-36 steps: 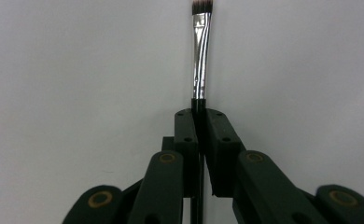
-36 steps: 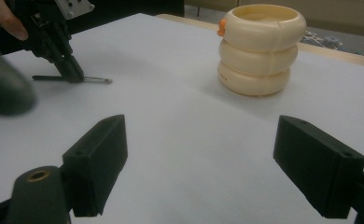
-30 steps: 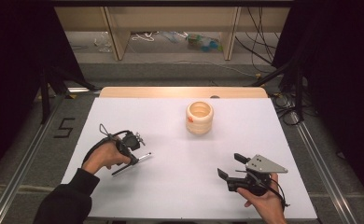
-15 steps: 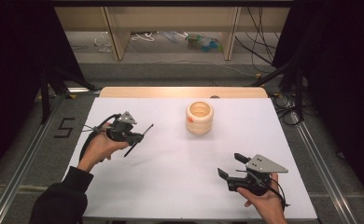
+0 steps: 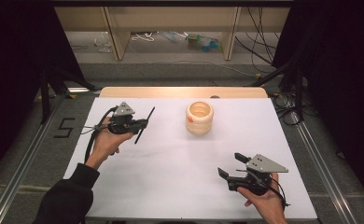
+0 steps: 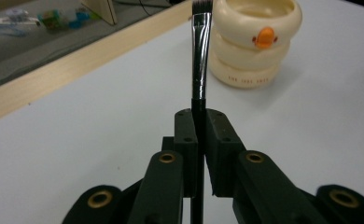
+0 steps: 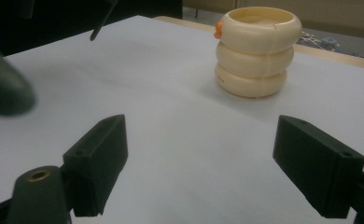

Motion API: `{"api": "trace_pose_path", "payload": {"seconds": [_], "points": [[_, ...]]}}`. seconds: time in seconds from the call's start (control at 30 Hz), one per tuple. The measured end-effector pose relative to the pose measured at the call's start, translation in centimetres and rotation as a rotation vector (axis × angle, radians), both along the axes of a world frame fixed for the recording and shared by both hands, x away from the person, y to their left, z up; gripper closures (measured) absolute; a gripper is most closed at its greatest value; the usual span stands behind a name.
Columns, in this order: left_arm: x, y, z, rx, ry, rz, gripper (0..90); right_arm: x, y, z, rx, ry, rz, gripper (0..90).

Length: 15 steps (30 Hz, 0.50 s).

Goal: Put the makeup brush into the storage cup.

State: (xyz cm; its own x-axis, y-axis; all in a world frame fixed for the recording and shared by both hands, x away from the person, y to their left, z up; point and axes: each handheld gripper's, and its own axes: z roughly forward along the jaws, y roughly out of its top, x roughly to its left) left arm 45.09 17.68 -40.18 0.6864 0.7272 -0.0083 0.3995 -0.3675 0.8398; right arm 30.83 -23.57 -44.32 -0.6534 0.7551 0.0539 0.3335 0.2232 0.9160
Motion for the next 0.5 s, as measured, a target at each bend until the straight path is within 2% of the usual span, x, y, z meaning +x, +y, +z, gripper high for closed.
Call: {"api": "trace_pose_path", "payload": {"seconds": [0.1, 0.17, 0.2, 0.23, 0.27, 0.3, 0.33, 0.5], "points": [[0.2, -0.5, 0.0, -0.044, -0.027, 0.01, 83.7, 0.0, -0.1, 0.0, -0.01, -0.003, 0.002, 18.9], [0.4, -0.6, 0.1, -0.052, -0.04, 0.019, 83.6, 0.1, -0.1, 0.0, -0.004, -0.007, 0.004, 18.9], [0.6, -0.9, 0.0, -0.08, -0.05, 0.025, 83.6, 0.0, -0.1, 0.1, -0.004, -0.006, 0.008, 18.8], [0.6, -0.9, 0.0, -0.08, -0.05, 0.025, 83.6, 0.0, -0.1, 0.1, -0.004, -0.006, 0.008, 18.8], [0.7, -1.0, 0.0, -0.097, -0.059, 0.024, 83.6, 0.1, -0.1, 0.0, -0.011, -0.026, 0.009, 18.8], [0.8, -1.2, 0.0, -0.114, -0.067, 0.029, 83.7, 0.1, -0.1, 0.0, -0.003, -0.016, 0.01, 18.8], [0.9, -1.3, 0.1, -0.116, -0.083, 0.029, 83.7, 0.0, -0.1, 0.0, -0.002, -0.007, 0.012, 18.8], [1.1, -1.8, 0.3, -0.143, -0.102, 0.031, 83.7, 0.1, -0.1, 0.0, -0.003, -0.005, 0.011, 18.8]]}}
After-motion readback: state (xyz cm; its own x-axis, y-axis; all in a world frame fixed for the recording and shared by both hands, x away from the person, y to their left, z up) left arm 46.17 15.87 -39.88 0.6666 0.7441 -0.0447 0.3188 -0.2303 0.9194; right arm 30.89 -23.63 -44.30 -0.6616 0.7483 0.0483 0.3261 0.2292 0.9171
